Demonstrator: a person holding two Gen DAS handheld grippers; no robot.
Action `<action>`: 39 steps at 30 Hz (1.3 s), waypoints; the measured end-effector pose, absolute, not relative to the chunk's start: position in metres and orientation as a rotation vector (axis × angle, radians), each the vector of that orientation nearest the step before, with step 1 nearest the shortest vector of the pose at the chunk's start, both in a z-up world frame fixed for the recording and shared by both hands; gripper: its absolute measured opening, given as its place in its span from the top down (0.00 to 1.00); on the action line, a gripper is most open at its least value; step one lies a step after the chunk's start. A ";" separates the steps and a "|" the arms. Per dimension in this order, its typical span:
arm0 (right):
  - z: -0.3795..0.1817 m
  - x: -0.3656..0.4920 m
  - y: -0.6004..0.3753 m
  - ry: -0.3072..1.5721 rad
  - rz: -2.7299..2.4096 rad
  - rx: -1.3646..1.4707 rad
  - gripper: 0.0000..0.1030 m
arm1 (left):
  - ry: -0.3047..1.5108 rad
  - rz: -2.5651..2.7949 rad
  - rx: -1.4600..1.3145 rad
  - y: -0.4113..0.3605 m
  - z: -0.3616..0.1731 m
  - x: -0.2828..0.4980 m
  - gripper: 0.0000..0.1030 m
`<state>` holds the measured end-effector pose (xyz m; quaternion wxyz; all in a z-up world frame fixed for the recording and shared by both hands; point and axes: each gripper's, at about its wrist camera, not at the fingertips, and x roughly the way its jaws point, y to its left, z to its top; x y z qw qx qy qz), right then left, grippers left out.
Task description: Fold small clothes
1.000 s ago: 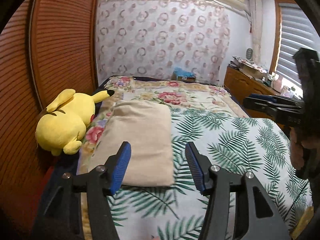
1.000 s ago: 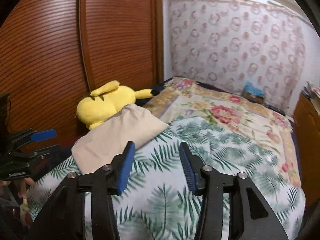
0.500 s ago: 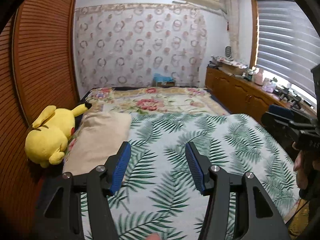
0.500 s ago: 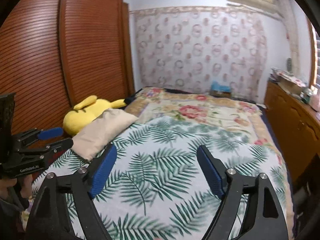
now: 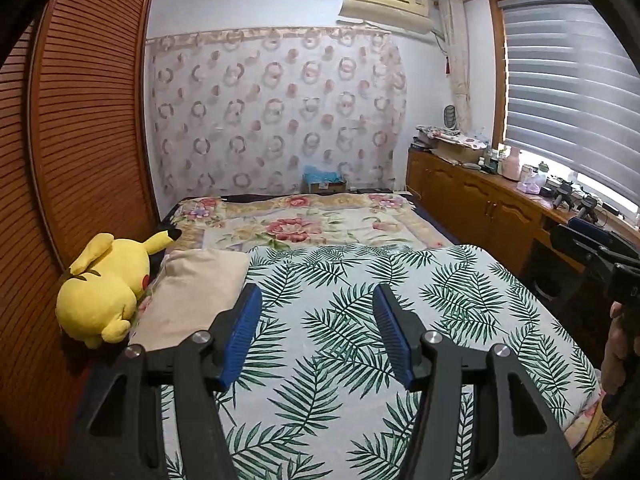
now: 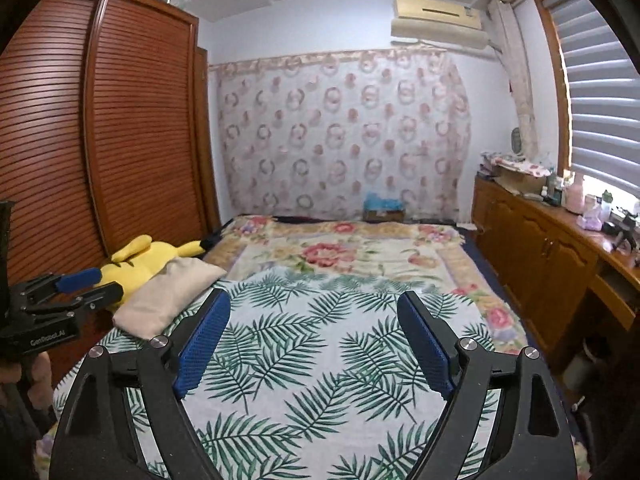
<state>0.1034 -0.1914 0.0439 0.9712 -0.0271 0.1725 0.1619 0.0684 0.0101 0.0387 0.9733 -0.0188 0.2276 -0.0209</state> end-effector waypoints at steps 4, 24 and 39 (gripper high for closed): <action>0.044 0.103 -0.194 0.348 0.322 -0.046 0.15 | 0.458 -0.037 -0.031 0.008 0.039 0.068 0.44; 0.039 0.102 -0.197 0.350 0.302 -0.038 0.15 | 0.448 -0.027 -0.033 0.012 0.041 0.060 0.44; 0.040 0.102 -0.198 0.351 0.303 -0.038 0.15 | 0.444 -0.023 -0.030 0.014 0.047 0.058 0.44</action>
